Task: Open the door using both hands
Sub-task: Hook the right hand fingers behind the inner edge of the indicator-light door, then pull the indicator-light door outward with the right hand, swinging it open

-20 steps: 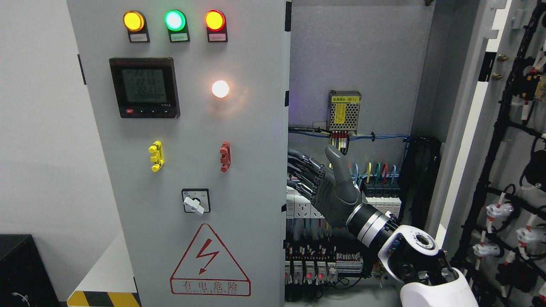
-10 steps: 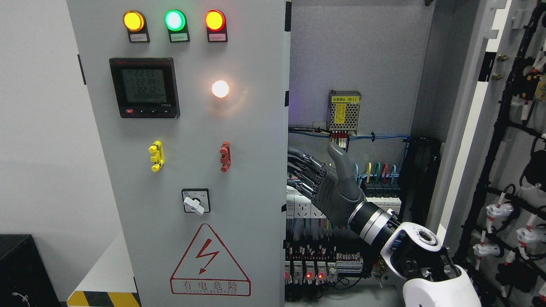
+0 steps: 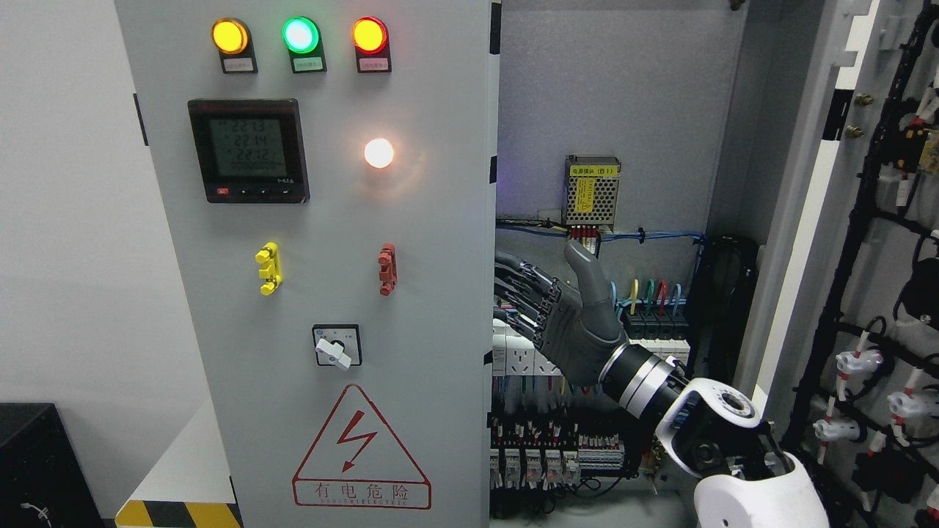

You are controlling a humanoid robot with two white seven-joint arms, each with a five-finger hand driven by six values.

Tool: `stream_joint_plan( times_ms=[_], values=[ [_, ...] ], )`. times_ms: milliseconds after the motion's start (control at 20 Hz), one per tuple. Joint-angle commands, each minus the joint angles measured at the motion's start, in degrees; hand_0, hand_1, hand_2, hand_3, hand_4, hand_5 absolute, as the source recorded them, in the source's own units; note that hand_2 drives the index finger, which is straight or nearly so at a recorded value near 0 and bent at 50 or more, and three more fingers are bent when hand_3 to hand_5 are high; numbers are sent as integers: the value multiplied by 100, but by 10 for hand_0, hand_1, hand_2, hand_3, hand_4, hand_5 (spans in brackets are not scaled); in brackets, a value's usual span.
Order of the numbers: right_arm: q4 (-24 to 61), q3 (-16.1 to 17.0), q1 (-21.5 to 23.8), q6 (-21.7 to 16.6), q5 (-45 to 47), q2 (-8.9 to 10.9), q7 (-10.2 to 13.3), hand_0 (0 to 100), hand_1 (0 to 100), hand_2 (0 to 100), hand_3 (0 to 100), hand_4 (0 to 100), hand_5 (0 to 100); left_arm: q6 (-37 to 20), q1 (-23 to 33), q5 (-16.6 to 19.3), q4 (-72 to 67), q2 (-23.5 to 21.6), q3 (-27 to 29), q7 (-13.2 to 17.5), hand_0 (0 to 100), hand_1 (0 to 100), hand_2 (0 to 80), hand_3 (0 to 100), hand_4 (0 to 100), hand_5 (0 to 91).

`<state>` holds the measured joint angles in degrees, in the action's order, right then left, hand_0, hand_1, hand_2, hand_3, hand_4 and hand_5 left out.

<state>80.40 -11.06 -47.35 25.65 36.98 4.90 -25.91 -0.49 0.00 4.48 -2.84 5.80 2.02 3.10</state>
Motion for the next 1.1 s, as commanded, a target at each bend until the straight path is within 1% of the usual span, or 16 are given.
stream_joint_plan(
  times_ms=[0,100,300,501,601,901,1052],
  values=[
    [-15,-10,-46,2,20,2,-72,0,0,0,0,0,0,-30,123,0,3,0,0,-2,0,0,0,0,0,0],
    [-33,-2,-55,2,2,2,-335,0,0,0,0,0,0,-22,114,0,3,0,0,-2,0,0,0,0,0,0],
    [-50,7,-64,2,2,2,-503,0,0,0,0,0,0,-30,114,0,3,0,0,-2,0,0,0,0,0,0],
    [-59,7,-99,2,-15,2,-906,0,0,0,0,0,0,-22,114,0,3,0,0,-2,0,0,0,0,0,0],
    [-68,-1,-99,2,-7,2,-951,0,0,0,0,0,0,-30,123,0,3,0,0,-2,0,0,0,0,0,0],
    [-7,-1,-64,2,11,-6,-951,0,0,0,0,0,0,-22,114,0,-6,0,0,-2,0,0,0,0,0,0],
    [273,-54,67,-7,20,-15,-978,0,0,0,0,0,0,-22,123,0,3,0,0,-2,0,0,0,0,0,0]
  ],
)
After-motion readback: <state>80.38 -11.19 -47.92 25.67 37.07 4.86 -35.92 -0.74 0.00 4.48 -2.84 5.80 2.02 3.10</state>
